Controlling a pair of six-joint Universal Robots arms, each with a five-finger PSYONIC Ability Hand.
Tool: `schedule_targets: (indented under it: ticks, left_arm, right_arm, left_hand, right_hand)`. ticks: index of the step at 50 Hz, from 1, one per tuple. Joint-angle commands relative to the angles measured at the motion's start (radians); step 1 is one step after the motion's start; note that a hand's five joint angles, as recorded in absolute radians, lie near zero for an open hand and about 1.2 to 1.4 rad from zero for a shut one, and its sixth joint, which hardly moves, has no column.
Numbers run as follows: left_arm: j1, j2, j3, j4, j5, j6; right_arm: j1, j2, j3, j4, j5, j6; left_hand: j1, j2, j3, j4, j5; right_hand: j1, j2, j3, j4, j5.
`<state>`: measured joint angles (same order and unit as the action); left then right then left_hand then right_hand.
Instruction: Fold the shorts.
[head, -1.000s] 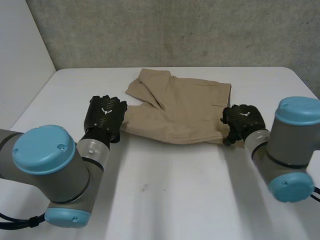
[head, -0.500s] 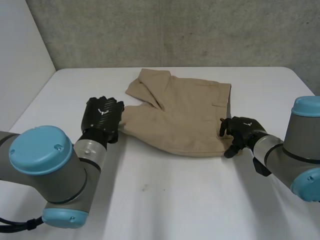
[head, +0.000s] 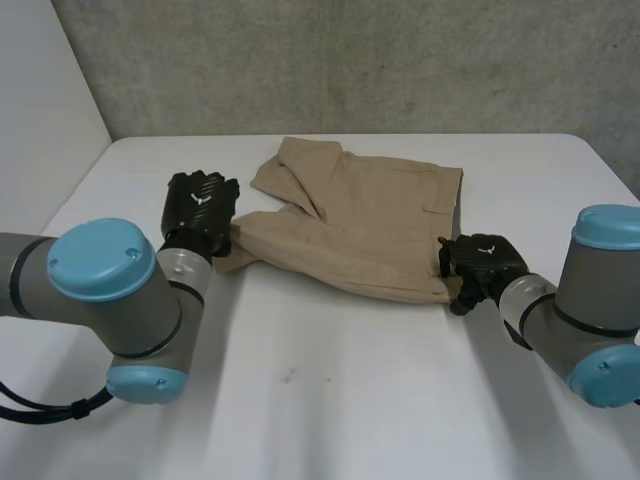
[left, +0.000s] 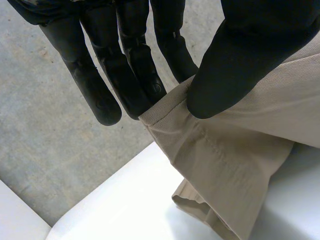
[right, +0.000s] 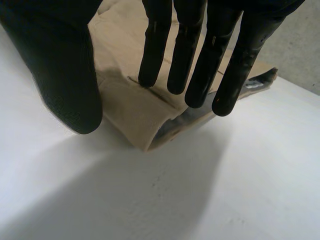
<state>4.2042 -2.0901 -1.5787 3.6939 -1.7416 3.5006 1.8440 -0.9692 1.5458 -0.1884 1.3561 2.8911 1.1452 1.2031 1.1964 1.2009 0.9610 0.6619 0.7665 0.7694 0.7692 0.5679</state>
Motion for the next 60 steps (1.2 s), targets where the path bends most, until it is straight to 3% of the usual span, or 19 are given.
schedule_targets:
  ticks: [1,12,16,21,31,38,43,49,52,60]
  left_arm:
    - [0.000,-0.014,0.005,-0.003,-0.001,0.000]
    - [0.010,0.013,-0.056,-0.031,0.000,0.009]
    - [0.016,0.076,-0.098,-0.104,0.002,0.018]
    - [0.017,0.157,-0.145,-0.292,0.005,0.032]
    - [0.027,0.288,-0.239,-0.656,0.010,0.054]
    - [0.016,0.436,-0.354,-0.880,0.128,0.055]
    - [0.017,0.567,-0.400,-1.020,0.272,0.052]
    - [0.034,0.602,-0.377,-1.011,0.321,0.055]
    - [0.049,0.570,-0.325,-0.931,0.320,0.055]
    - [0.045,0.265,-0.053,-0.654,0.312,0.057]
  right_arm:
    - [0.000,0.021,-0.026,-0.046,0.017,0.007]
    - [-0.008,-0.080,-0.018,-0.014,0.014,-0.001]
    - [0.000,-0.118,-0.018,0.107,-0.014,-0.036]
    - [-0.011,-0.141,-0.030,0.378,-0.054,-0.220]
    - [-0.016,-0.212,0.042,0.682,-0.049,-0.455]
    - [-0.032,-0.418,0.195,0.872,-0.066,-0.648]
    - [-0.103,-0.539,0.252,0.906,-0.074,-0.704]
    - [-0.140,-0.554,0.260,0.902,-0.120,-0.714]
    - [-0.144,-0.545,0.246,0.883,-0.144,-0.713]
    - [-0.137,-0.337,0.110,0.669,-0.155,-0.545]
  left_hand:
    - [0.251,0.193,0.200,0.195,0.261]
    - [0.251,0.193,0.200,0.195,0.261]
    - [0.251,0.193,0.200,0.195,0.261]
    - [0.251,0.193,0.200,0.195,0.261]
    - [0.251,0.193,0.200,0.195,0.261]
    - [0.251,0.193,0.200,0.195,0.261]
    - [0.251,0.193,0.200,0.195,0.261]
    - [0.251,0.193,0.200,0.195,0.261]
    - [0.251,0.193,0.200,0.195,0.261]
    - [0.251,0.193,0.200,0.195,0.261]
  right_hand:
    - [0.663,0.558,0.556,0.556,0.583]
    - [0.734,0.630,0.627,0.627,0.654]
    - [0.734,0.630,0.627,0.627,0.654]
    - [0.734,0.630,0.627,0.627,0.654]
    - [0.734,0.630,0.627,0.627,0.654]
    - [0.734,0.630,0.627,0.627,0.654]
    - [0.734,0.630,0.627,0.627,0.654]
    - [0.734,0.630,0.627,0.627,0.654]
    - [0.734,0.630,0.627,0.627,0.654]
    - [0.734,0.630,0.627,0.627,0.654]
